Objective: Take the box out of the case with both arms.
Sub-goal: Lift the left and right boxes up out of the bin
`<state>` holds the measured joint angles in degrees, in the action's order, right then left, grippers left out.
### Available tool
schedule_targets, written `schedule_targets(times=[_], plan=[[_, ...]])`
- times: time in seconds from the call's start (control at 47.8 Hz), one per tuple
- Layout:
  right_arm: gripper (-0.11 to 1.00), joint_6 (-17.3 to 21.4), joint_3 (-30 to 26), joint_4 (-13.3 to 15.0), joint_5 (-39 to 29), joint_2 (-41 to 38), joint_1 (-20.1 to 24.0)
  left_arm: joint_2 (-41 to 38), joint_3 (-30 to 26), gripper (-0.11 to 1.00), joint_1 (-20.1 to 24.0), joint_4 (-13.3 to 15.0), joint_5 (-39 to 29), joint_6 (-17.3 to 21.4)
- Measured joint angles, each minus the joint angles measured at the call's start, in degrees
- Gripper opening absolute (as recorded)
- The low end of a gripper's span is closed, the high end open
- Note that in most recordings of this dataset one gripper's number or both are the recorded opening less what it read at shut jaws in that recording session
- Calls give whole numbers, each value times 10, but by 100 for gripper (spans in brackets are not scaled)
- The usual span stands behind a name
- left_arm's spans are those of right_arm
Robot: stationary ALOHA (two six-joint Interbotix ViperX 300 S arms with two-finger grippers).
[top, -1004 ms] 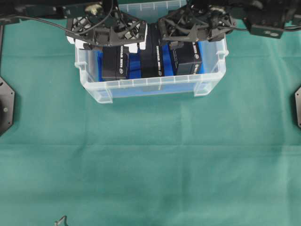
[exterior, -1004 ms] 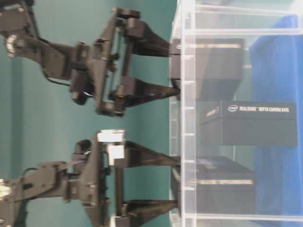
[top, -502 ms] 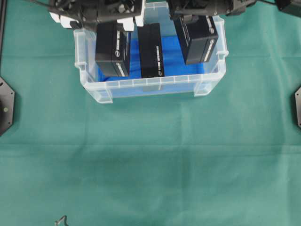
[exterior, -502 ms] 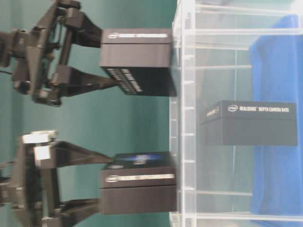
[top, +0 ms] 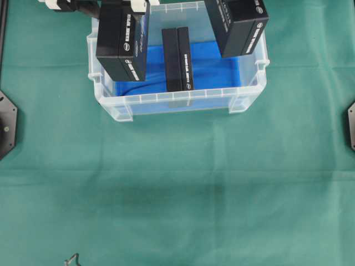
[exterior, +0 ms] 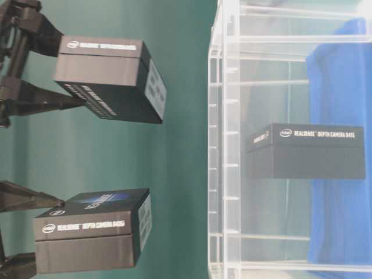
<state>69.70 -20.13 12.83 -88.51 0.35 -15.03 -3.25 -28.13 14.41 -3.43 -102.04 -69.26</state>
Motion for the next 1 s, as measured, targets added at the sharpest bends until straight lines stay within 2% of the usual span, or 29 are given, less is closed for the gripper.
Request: schedule_targets(times=[0.23,1.004], plan=[[66,0,-11,2,-11,0,4,-11,-20,63,-1,0,-7,11],[66,0,-11,2,-11,-1,5,-12,-20,63,-1,0,-9,9]])
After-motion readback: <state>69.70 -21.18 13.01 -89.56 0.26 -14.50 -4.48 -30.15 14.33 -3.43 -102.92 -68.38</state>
